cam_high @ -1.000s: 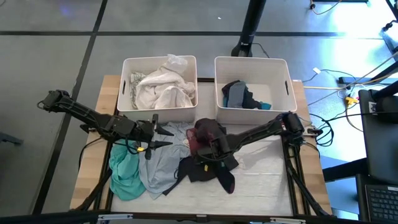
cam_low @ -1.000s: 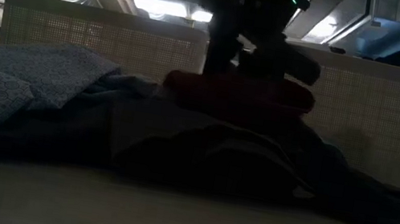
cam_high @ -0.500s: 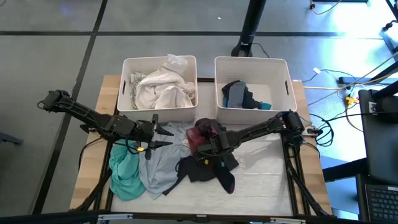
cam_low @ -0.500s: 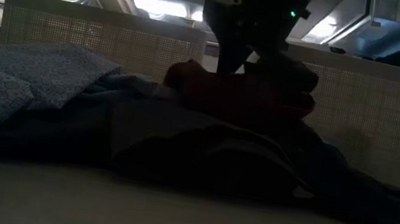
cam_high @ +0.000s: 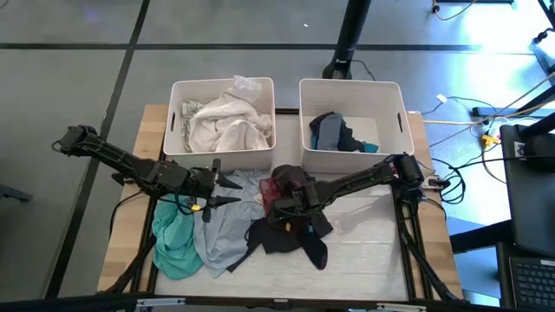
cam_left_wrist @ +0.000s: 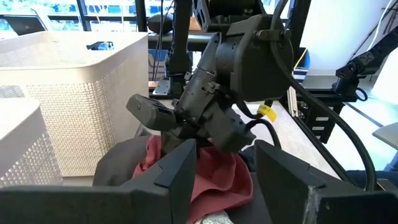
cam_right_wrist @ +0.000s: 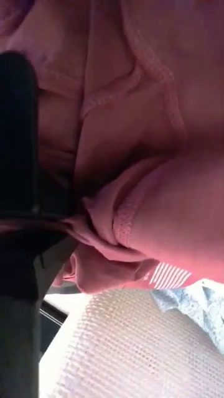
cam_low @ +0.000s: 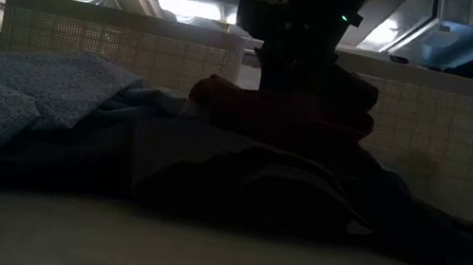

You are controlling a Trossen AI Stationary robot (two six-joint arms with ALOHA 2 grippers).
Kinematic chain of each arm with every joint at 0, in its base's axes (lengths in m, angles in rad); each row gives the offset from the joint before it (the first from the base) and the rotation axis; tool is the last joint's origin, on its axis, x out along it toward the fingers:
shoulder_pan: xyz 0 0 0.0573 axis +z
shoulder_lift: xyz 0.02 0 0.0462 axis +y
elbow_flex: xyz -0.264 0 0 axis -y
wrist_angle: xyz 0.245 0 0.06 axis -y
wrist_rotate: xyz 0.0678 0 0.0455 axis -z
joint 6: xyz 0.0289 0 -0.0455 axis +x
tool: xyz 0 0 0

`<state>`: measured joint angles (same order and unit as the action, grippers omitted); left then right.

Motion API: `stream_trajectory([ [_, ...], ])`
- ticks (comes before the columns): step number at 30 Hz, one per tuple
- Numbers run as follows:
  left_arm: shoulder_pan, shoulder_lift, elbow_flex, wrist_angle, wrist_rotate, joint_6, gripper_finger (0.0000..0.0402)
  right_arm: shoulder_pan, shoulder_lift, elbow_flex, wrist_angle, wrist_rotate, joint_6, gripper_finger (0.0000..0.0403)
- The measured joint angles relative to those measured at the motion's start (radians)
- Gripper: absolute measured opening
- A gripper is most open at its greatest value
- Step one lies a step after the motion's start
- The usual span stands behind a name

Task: Sort clothes
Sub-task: Put the red underwear into the right white bin

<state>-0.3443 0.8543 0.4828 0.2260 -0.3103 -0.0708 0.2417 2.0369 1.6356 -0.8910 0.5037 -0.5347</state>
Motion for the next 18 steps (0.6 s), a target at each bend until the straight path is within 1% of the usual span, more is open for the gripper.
stream_trajectory([
  [5, 0.0, 0.0, 0.0, 0.0, 0.0, 0.0, 0.0153, 0.011, 0.0, 0.023, -0.018, 0.002, -0.008, 0.0033],
  [11, 0.0, 0.0, 0.0, 0.0, 0.0, 0.004, 0.0153, 0.052, 0.0, 0.101, -0.065, 0.034, -0.043, 0.0009],
  [13, 0.0, 0.0, 0.0, 0.0, 0.0, 0.004, 0.0153, 0.067, 0.0, 0.137, -0.099, 0.058, -0.047, 0.0009],
  [18, 0.0, 0.0, 0.0, 0.0, 0.0, 0.003, 0.0153, 0.103, -0.002, 0.238, -0.216, 0.157, -0.047, 0.0023],
])
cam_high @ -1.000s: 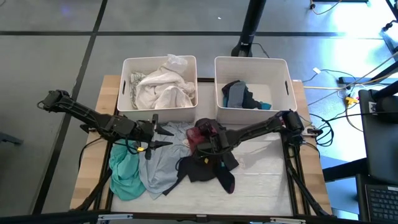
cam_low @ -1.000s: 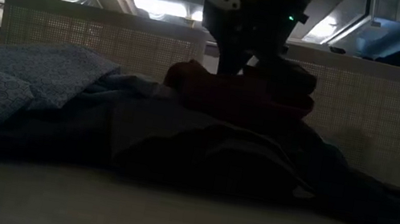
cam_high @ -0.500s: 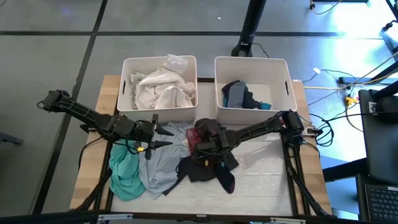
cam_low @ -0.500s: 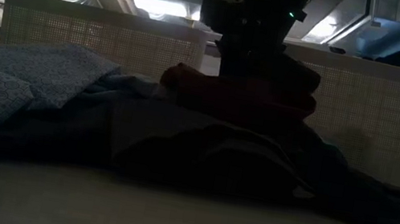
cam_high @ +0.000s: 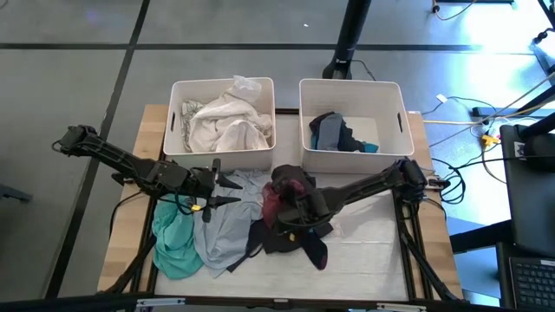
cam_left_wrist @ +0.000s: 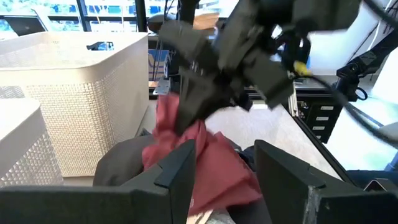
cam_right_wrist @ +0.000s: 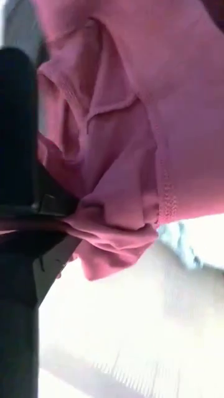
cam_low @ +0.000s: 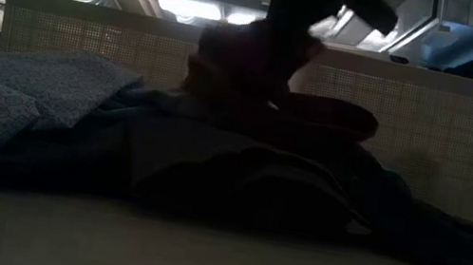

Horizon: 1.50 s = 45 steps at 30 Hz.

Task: Sort clothes
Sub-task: Put the red underwear into the right white bin

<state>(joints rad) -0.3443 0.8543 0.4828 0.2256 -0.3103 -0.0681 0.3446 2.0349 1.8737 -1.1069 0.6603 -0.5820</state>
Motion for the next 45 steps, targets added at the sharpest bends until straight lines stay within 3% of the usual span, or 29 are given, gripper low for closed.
stream_trajectory([
  [9, 0.0, 0.0, 0.0, -0.005, 0.0, -0.002, 0.0153, 0.023, -0.064, 0.149, -0.152, 0.151, 0.005, 0.0016],
  [22, 0.0, 0.0, 0.0, -0.005, 0.0, -0.003, 0.0153, -0.004, -0.3, 0.156, -0.171, 0.37, 0.0, 0.0021],
  [37, 0.0, 0.0, 0.0, -0.005, 0.0, 0.002, 0.0153, -0.212, -0.504, 0.156, -0.239, 0.411, 0.011, 0.0021],
  [45, 0.0, 0.0, 0.0, -0.005, 0.0, 0.003, 0.0153, -0.347, -0.529, 0.156, -0.446, 0.41, 0.186, 0.0021],
])
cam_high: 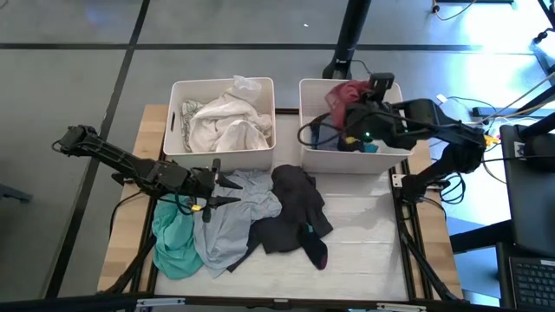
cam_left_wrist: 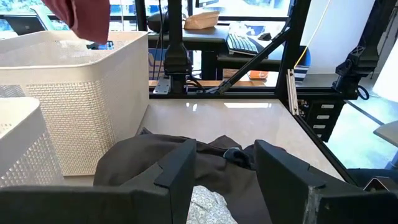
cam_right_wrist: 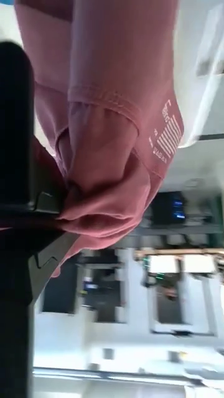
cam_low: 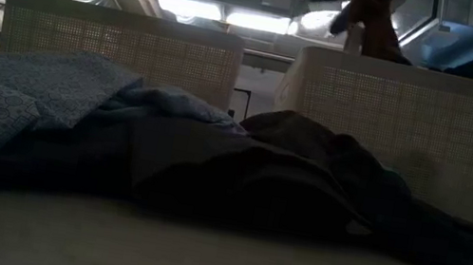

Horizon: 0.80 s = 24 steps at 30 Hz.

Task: Sort clothes
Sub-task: Put the red underwear into the right white bin

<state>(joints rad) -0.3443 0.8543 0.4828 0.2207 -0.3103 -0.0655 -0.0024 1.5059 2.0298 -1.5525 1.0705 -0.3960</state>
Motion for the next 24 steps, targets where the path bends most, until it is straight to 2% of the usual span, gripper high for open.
stream_trajectory([
  [5, 0.0, 0.0, 0.0, 0.0, 0.0, 0.002, 0.0153, -0.071, -0.019, -0.087, -0.014, -0.02, 0.042, 0.0021],
  [10, 0.0, 0.0, 0.0, 0.0, 0.0, -0.002, 0.0153, -0.136, -0.07, -0.259, -0.001, -0.038, 0.076, 0.0021],
  [16, 0.0, 0.0, 0.0, 0.0, 0.0, 0.003, 0.0153, -0.193, -0.155, -0.521, 0.116, -0.061, 0.077, 0.0021],
  [24, 0.0, 0.0, 0.0, 0.0, 0.0, 0.003, 0.0153, -0.243, -0.21, -0.794, 0.293, -0.203, 0.074, 0.0021],
])
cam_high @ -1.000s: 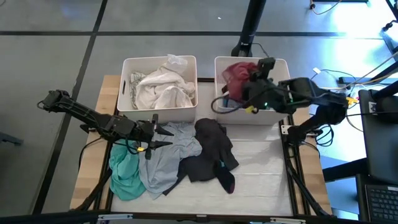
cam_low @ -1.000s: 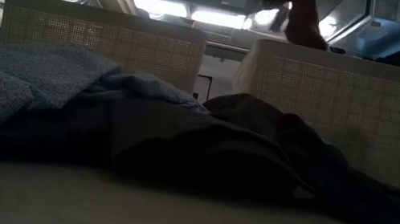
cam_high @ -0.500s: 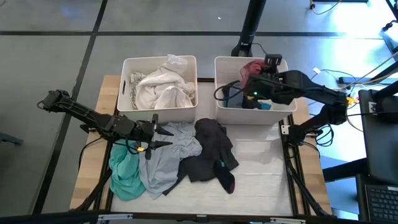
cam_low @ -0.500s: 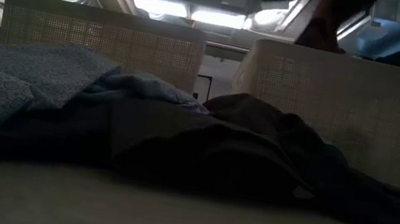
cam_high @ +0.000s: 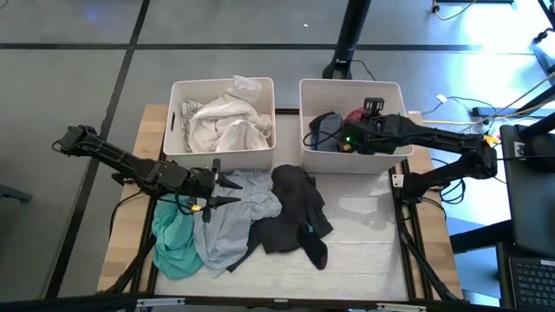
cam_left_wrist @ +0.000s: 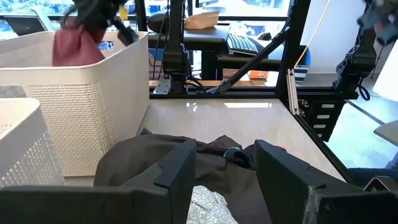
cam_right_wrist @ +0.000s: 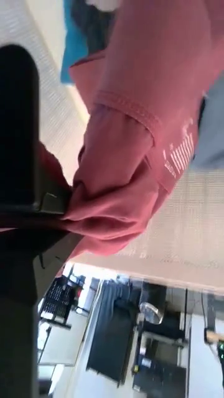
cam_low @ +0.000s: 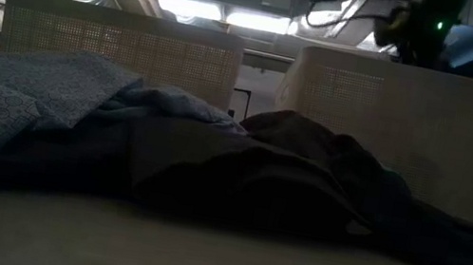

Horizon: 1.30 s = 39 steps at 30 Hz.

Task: Sort clothes
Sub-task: Put the red underwear into the right white bin

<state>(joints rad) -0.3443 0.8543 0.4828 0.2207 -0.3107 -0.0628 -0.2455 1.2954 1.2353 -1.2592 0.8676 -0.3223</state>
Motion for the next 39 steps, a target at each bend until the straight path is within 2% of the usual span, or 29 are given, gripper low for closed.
stream_trajectory([
  [7, 0.0, 0.0, 0.0, 0.0, -0.01, 0.0, 0.0153, 0.002, 0.001, -0.149, 0.17, -0.108, -0.057, 0.0021],
  [18, 0.0, 0.0, 0.0, 0.0, -0.015, 0.0, 0.0153, 0.002, 0.001, -0.173, 0.224, -0.101, -0.077, 0.0025],
  [21, 0.0, 0.0, 0.0, 0.0, -0.015, -0.001, 0.0153, 0.002, 0.001, -0.173, 0.225, -0.101, -0.077, 0.005],
  [24, 0.0, 0.0, 0.0, 0.0, -0.015, -0.001, 0.0153, 0.002, 0.002, -0.167, 0.222, -0.103, -0.101, 0.0092],
  [28, 0.0, 0.0, 0.0, 0.0, -0.015, 0.0, 0.0153, 0.003, 0.002, -0.103, 0.196, -0.118, -0.132, 0.0149],
  [32, 0.0, 0.0, 0.0, 0.0, -0.015, -0.001, 0.0153, 0.003, 0.002, 0.023, 0.139, -0.156, -0.135, 0.0192],
  [39, 0.0, 0.0, 0.0, 0.0, -0.015, -0.001, 0.0153, 0.032, 0.002, 0.229, 0.154, -0.375, -0.085, 0.0221],
])
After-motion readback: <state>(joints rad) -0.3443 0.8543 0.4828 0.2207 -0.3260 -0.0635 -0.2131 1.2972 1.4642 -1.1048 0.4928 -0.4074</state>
